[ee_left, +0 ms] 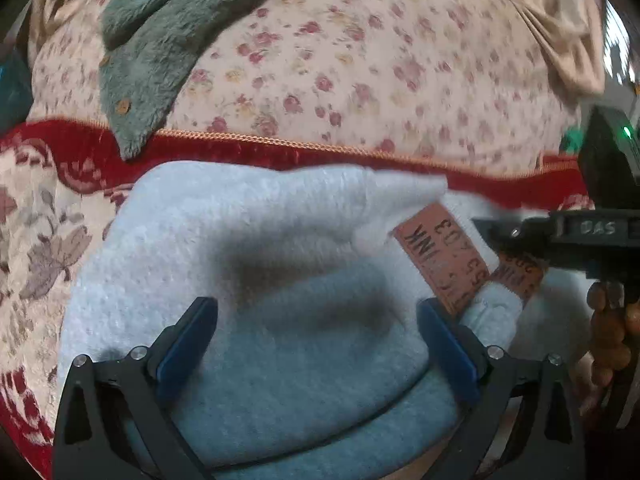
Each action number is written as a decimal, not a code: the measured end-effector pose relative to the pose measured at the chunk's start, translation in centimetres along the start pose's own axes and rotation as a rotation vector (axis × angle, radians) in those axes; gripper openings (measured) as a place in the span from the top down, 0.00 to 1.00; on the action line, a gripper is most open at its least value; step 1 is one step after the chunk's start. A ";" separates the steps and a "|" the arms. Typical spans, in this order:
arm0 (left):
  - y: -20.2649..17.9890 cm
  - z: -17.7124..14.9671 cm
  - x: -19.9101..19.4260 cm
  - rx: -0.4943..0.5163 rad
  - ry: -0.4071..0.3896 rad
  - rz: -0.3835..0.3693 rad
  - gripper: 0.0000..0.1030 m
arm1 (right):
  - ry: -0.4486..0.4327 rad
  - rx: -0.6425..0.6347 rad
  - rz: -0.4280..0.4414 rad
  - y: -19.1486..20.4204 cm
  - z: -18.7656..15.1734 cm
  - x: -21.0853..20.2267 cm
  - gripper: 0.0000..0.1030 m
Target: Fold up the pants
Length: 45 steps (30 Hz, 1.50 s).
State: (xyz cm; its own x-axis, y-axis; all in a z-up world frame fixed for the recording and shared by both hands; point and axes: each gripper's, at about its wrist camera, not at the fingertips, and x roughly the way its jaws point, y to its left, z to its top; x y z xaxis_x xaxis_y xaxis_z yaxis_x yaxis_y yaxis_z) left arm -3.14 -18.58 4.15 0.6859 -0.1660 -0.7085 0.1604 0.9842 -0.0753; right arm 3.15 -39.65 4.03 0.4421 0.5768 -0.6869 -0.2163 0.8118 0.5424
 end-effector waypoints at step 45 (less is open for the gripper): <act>-21.5 15.1 18.7 0.086 0.553 -0.670 0.00 | -0.349 0.527 0.084 -14.8 -12.2 -14.4 0.03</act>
State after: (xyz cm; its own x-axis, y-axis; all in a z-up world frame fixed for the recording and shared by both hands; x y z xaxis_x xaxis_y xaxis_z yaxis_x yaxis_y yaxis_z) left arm 16.97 -43.73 3.06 -0.0116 -0.6326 -0.7744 0.4748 0.6781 -0.5611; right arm -10.60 -58.82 0.01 0.7192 0.5007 -0.4817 0.1556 0.5596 0.8140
